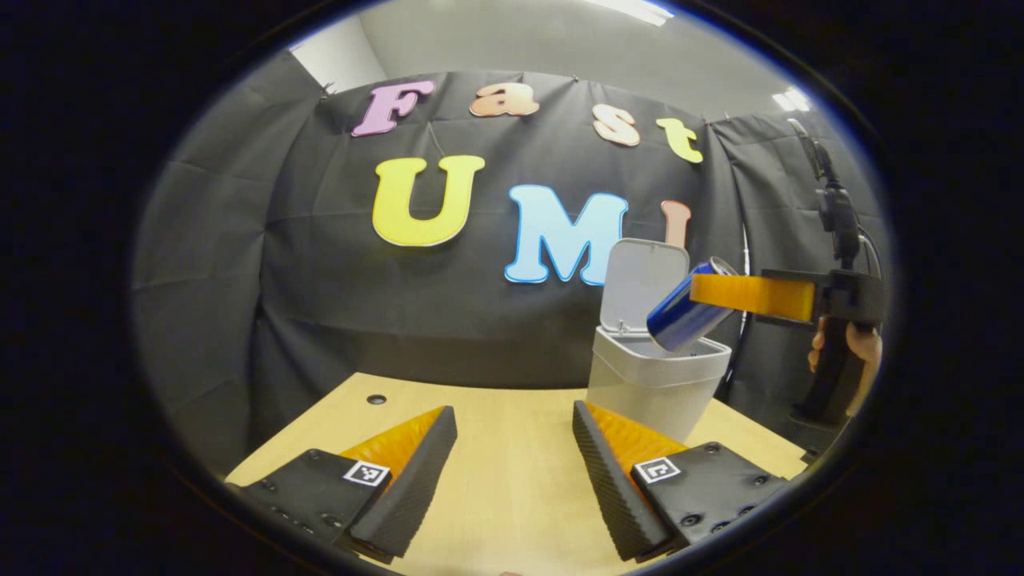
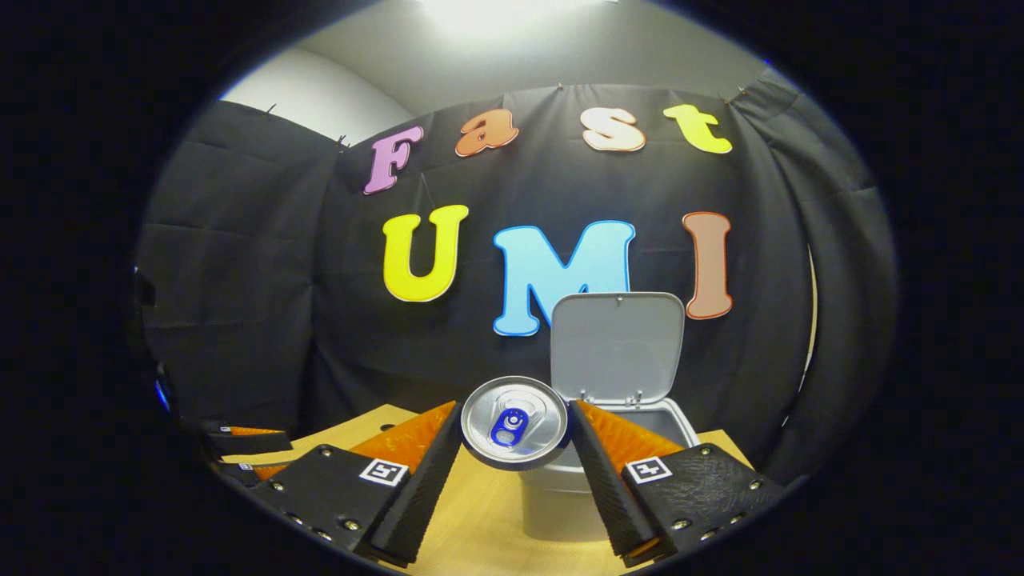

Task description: Press the lid of the desktop garbage bin to open it, pick up the crumpled paper on the desktop and throw it into the bin, then pick up the pop can on the desktop and drop it into the bin, and finally close the garbage bin lid.

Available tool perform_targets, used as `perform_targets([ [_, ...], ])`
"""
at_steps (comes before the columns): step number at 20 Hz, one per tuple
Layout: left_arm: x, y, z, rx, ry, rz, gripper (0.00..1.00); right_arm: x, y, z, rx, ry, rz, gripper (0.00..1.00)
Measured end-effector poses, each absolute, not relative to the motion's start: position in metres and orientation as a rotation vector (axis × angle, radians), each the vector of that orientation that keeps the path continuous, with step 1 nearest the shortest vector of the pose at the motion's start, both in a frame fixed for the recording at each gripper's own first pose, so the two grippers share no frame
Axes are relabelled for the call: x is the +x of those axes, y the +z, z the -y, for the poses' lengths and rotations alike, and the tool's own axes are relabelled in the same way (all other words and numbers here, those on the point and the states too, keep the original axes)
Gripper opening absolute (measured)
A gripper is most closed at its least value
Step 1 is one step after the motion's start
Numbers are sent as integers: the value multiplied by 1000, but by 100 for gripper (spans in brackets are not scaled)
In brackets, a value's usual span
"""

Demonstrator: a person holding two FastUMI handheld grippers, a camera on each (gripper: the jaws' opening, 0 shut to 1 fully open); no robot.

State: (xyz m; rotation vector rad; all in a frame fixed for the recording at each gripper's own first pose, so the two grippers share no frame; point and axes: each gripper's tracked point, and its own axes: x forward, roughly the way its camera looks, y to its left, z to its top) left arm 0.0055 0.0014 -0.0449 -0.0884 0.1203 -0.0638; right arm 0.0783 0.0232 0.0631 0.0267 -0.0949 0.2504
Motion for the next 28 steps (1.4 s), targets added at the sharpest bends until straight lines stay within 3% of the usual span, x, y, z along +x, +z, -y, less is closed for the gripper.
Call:
perform_targets([
  [11, 16, -43, -7, -89, -37, -121, 96, 135, 29, -5, -14, 155, -5, 84],
  [28, 19, -46, -7, -110, -29, -128, 95, 138, 19, 3, -56, 125, -28, 86],
])
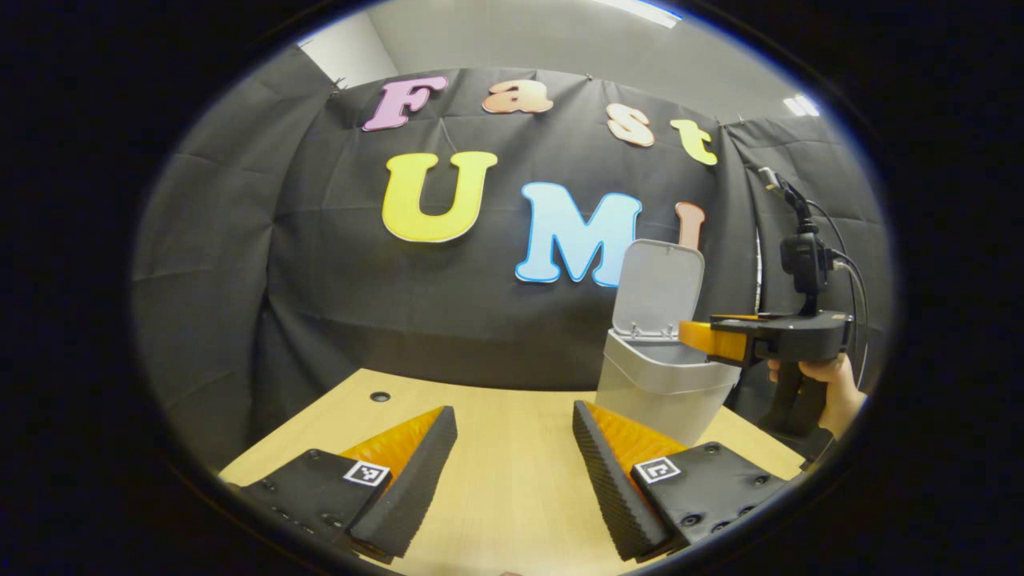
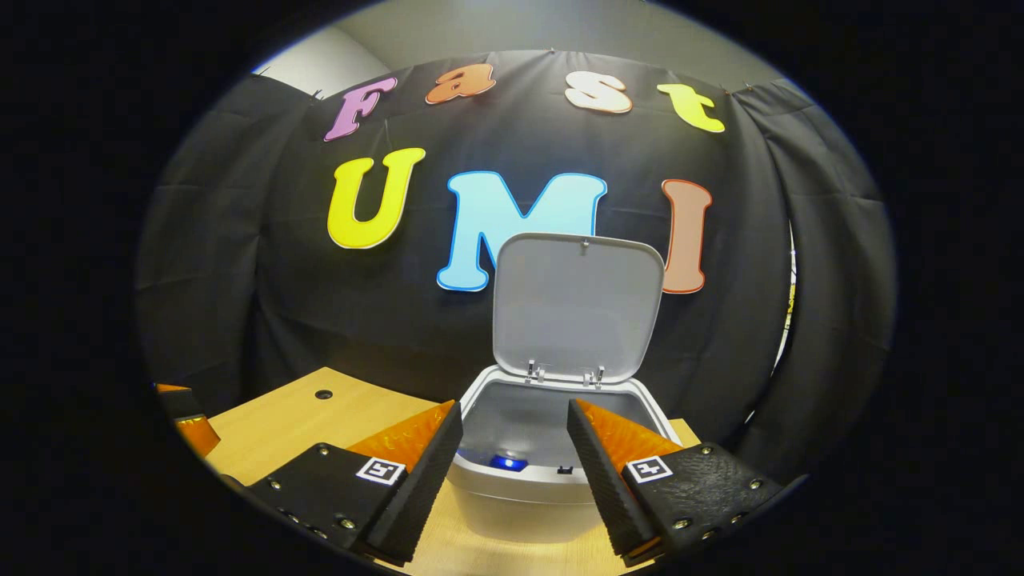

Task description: Press the lid of the desktop garbage bin to open it, pick up the crumpled paper on the desktop and throw it into the bin, then pick up the pop can on the desktop and drop it into the bin, and finally close the garbage bin lid.

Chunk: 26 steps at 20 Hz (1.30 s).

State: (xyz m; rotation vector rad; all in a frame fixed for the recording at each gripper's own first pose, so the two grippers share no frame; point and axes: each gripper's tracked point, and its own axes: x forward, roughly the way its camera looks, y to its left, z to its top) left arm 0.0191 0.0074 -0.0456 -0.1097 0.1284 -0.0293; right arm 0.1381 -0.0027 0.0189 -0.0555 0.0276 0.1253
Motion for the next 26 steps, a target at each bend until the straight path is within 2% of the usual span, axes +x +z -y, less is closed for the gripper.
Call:
perform_targets([
  [5, 16, -46, -7, -108, -31, -126, 95, 133, 23, 8, -38, 109, -25, 86],
  [6, 16, -45, -6, -110, -34, -126, 95, 134, 23, 9, -33, 106, -27, 90],
  [8, 14, -44, -5, -115, -41, -128, 95, 132, 26, 11, -19, 104, -31, 89],
  [10, 11, -40, -5, -117, -48, -124, 95, 133, 32, 14, -9, 94, -31, 97],
  [19, 7, -25, -14, -121, -23, -88, 95, 151, 75, 41, 2, 20, 10, 97],
  [20, 7, -23, -16, -120, -18, -86, 95, 153, 81, 42, 5, 19, 18, 94],
  [26, 7, -7, -26, -119, 11, -54, 96, 177, 118, 36, -15, 21, 65, 97],
])
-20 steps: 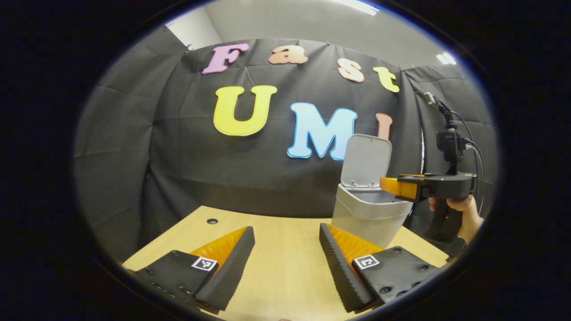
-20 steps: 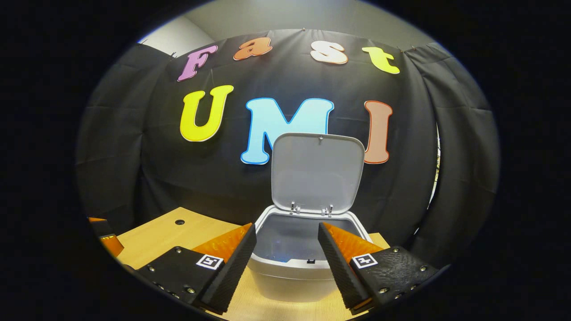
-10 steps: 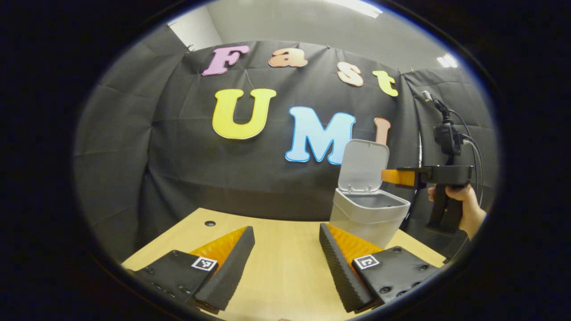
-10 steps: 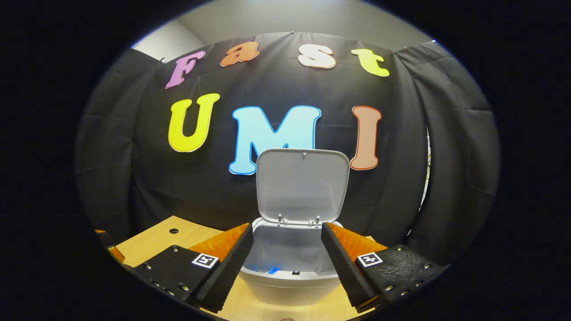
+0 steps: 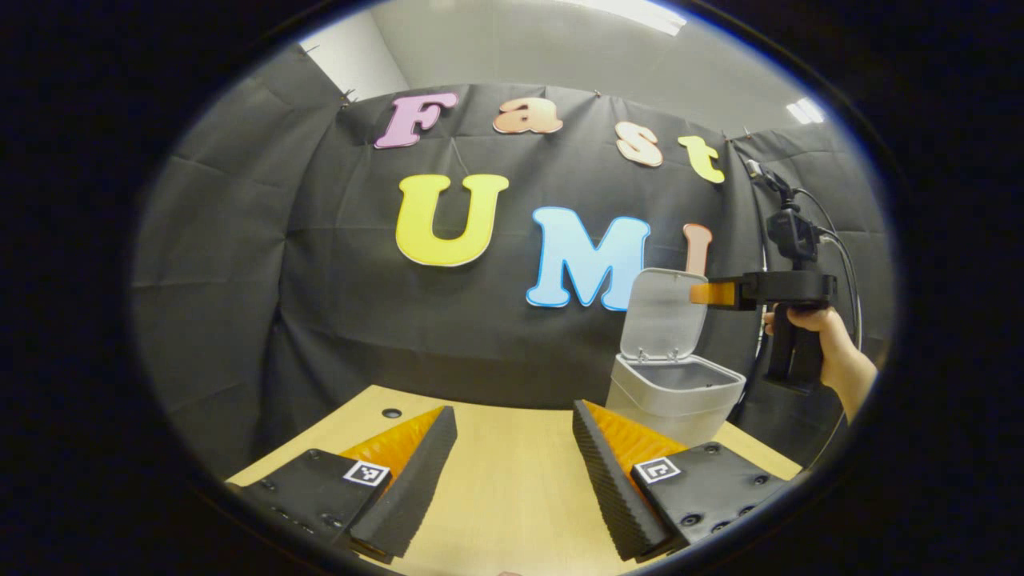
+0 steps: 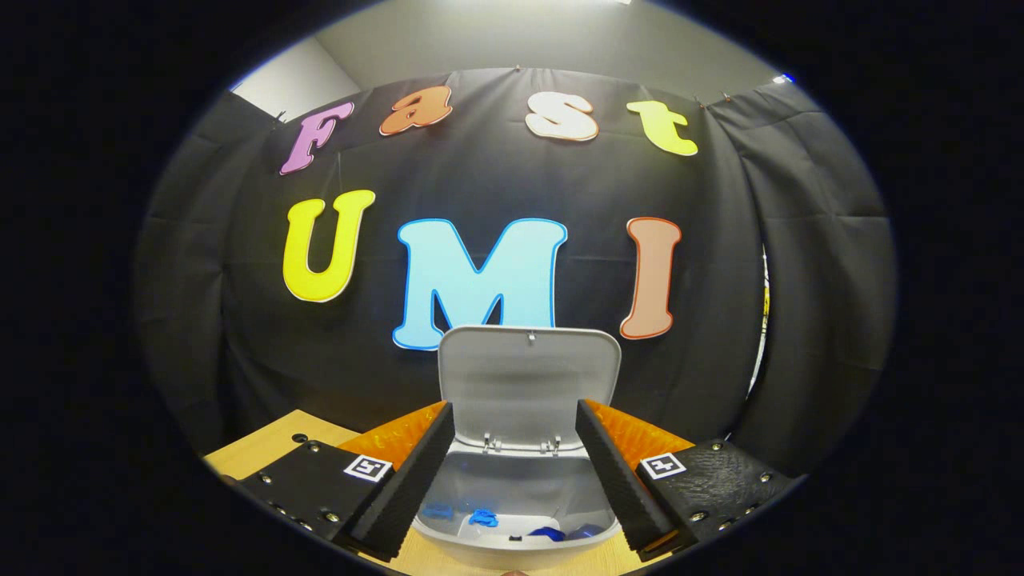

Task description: Press the lid of the desktop garbage bin to open it, pick up the crumpled paper on the desktop and throw it into the bin, then pick up the pop can on the desktop and drop it into the bin, and finally close the garbage bin lid.

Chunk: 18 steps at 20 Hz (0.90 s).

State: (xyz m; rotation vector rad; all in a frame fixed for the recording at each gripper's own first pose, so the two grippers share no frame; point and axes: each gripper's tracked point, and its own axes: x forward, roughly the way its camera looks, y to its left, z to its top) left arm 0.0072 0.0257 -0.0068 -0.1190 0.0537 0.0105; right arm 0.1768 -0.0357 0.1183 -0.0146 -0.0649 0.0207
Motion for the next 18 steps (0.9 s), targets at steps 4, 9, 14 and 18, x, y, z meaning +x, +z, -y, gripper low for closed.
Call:
perform_targets([
  [4, 7, -3, -32, -122, 33, -41, 95, 192, 137, 31, -41, 11, 99, 94],
  [9, 8, -4, -40, -114, 53, -47, 95, 206, 153, 33, -32, -16, 119, 97],
  [14, 13, -3, -47, -120, 43, -60, 95, 224, 180, 44, -42, -67, 161, 97],
  [18, 21, -3, -49, -124, 28, -57, 95, 243, 186, 54, -46, -102, 152, 97],
])
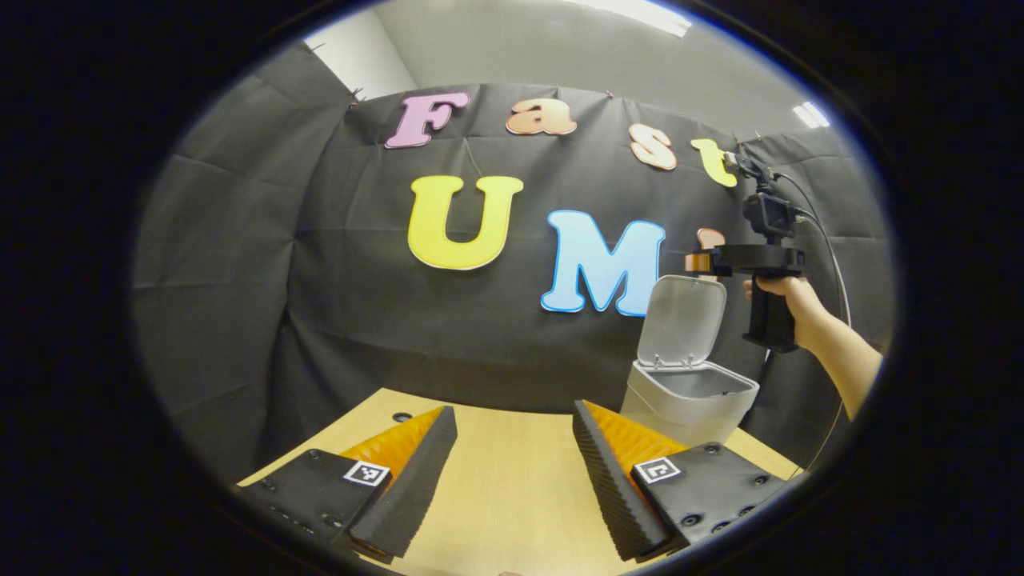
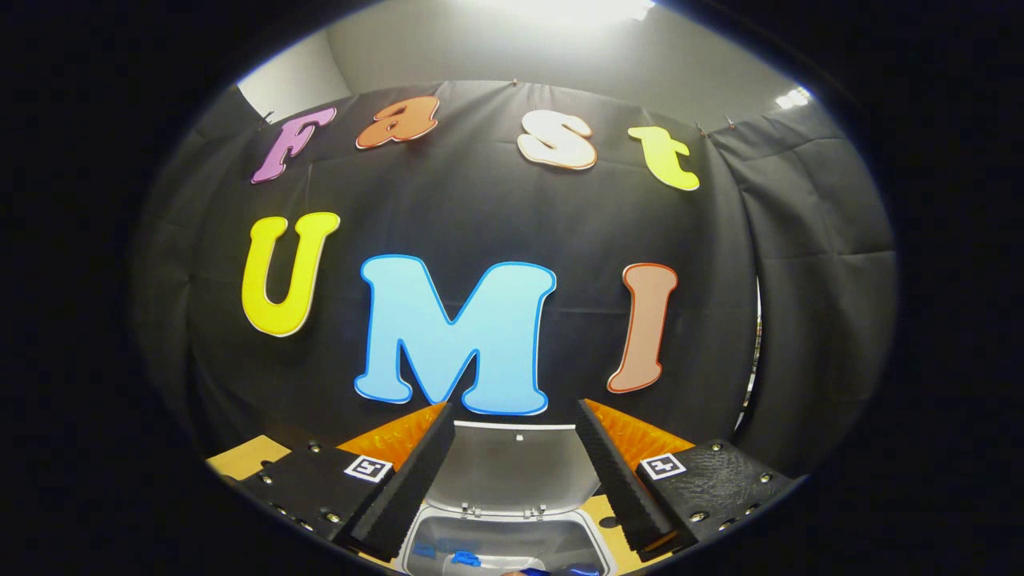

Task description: Press the lid of the desktop garbage bin to open it, pick up the crumpled paper on the desktop and throw it into the bin, then pick up the pop can on the desktop and drop it into the bin, and finally close the garbage bin lid.

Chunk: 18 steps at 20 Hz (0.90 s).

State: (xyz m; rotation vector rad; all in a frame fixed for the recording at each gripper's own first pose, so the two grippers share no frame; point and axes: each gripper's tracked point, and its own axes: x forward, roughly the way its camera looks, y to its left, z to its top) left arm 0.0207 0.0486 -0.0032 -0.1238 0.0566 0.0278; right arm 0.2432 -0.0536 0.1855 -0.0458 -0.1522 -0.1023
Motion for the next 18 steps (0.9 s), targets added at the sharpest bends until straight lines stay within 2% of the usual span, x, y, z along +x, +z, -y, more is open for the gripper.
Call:
perform_targets([
  [11, 28, -17, -67, -151, 59, -82, 96, 287, 182, 55, -29, -86, 131, 97],
  [18, 26, -14, -59, -169, 54, -74, 95, 275, 174, 55, 27, -52, 84, 97],
])
